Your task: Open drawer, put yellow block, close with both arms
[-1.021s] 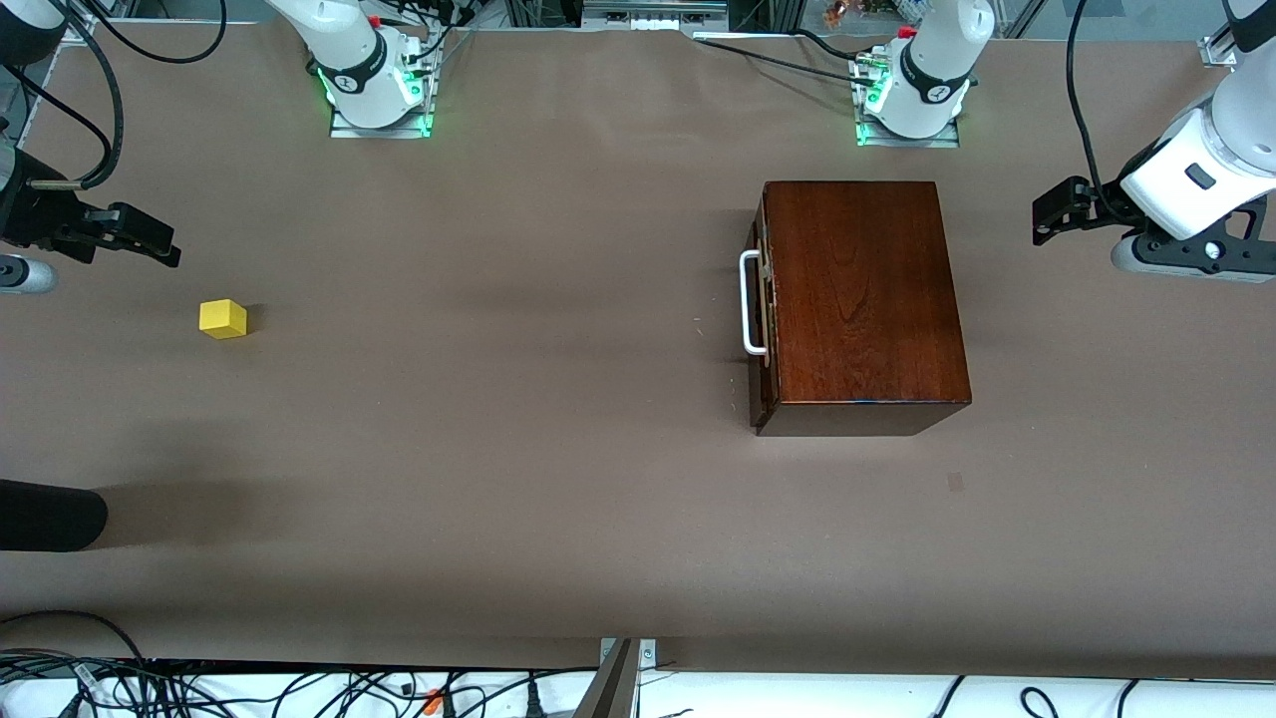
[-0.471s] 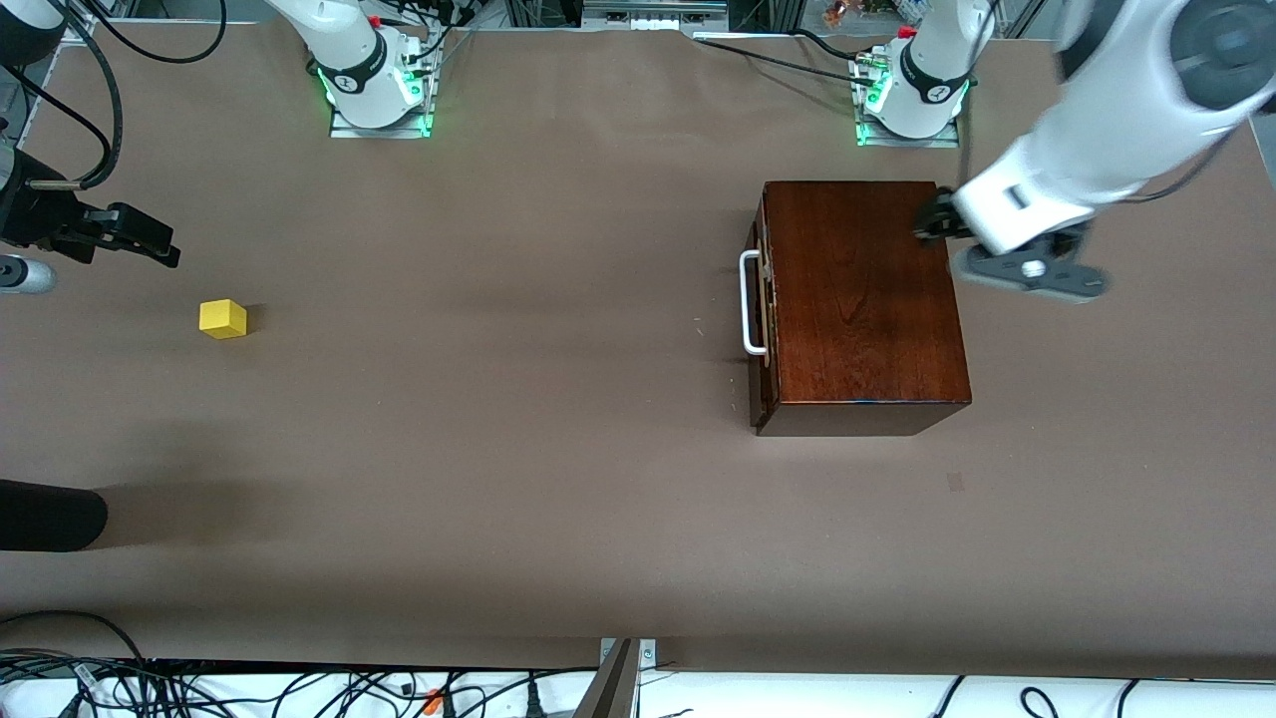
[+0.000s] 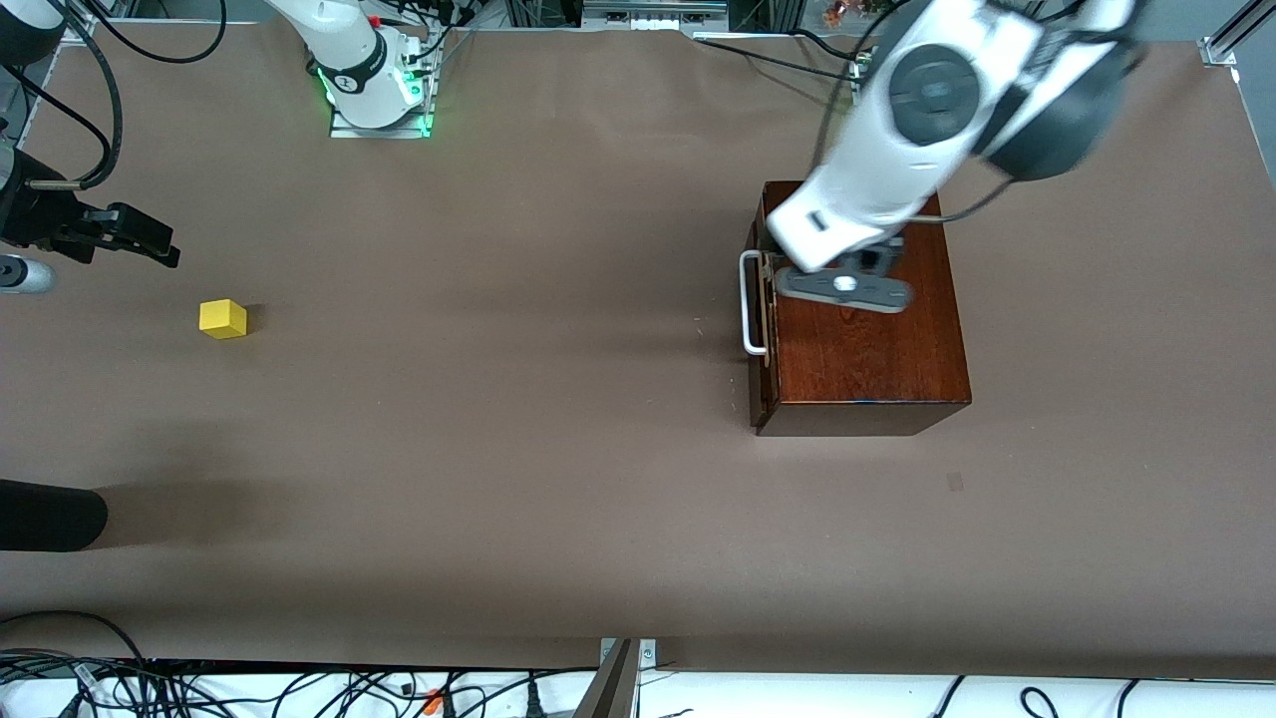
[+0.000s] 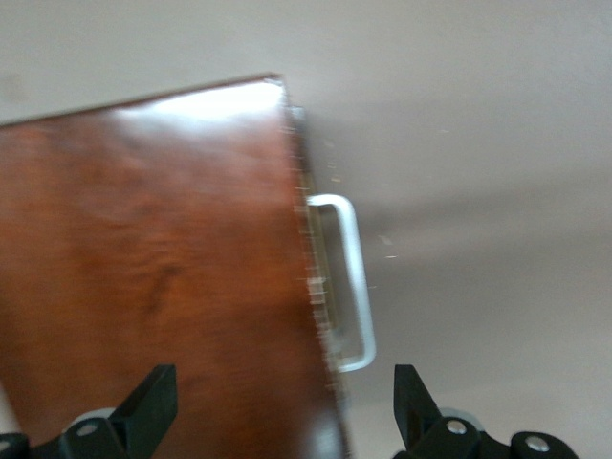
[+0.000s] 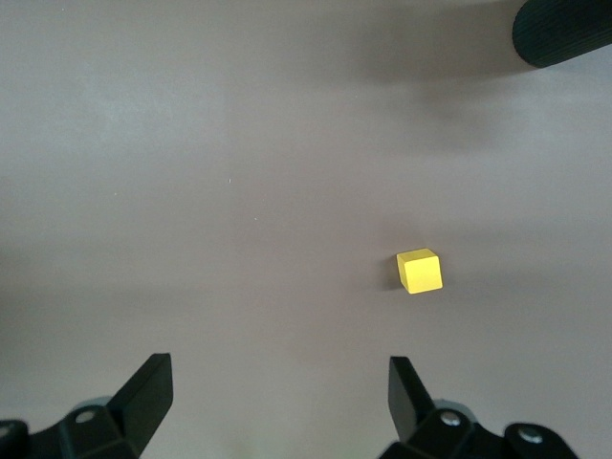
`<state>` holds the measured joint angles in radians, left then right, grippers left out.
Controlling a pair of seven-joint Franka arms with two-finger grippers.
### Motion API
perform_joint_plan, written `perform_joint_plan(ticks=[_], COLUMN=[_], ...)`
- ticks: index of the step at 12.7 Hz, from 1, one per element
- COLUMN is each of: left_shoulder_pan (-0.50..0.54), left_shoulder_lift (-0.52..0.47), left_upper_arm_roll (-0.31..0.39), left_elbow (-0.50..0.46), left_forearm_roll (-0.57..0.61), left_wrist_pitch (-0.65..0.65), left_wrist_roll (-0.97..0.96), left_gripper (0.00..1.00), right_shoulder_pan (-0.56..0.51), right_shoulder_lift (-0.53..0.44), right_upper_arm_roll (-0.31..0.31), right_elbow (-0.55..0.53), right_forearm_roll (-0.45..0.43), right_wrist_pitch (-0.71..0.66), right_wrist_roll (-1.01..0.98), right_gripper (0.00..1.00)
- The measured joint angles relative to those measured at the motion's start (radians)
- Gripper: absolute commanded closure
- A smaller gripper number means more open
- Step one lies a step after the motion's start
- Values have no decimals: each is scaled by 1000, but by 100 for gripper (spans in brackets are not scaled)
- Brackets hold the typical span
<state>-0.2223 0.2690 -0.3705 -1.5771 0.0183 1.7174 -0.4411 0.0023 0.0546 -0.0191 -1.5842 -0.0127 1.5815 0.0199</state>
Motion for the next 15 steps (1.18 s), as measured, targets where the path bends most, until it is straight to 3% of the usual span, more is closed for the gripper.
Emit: perform_joint_plan(ticks=[5,15], left_shoulder_pan=[-114,-214], left_shoulder_lift=[135,240], left_upper_arm_roll=[0,0], left_elbow=[0,-43], left_forearm_roll=[98,313], left_wrist_pitch=[96,96], left_wrist_roll=[-119,-229], left_gripper=[0,0], right_shoulder_pan=[0,0], right_shoulder_lift=[0,0], right_upper_arm_roll=[0,0], right_elbow=[0,0], right_forearm_roll=[0,0], right_wrist_pitch=[0,3], right_wrist_roll=[0,0], right_gripper=[0,0])
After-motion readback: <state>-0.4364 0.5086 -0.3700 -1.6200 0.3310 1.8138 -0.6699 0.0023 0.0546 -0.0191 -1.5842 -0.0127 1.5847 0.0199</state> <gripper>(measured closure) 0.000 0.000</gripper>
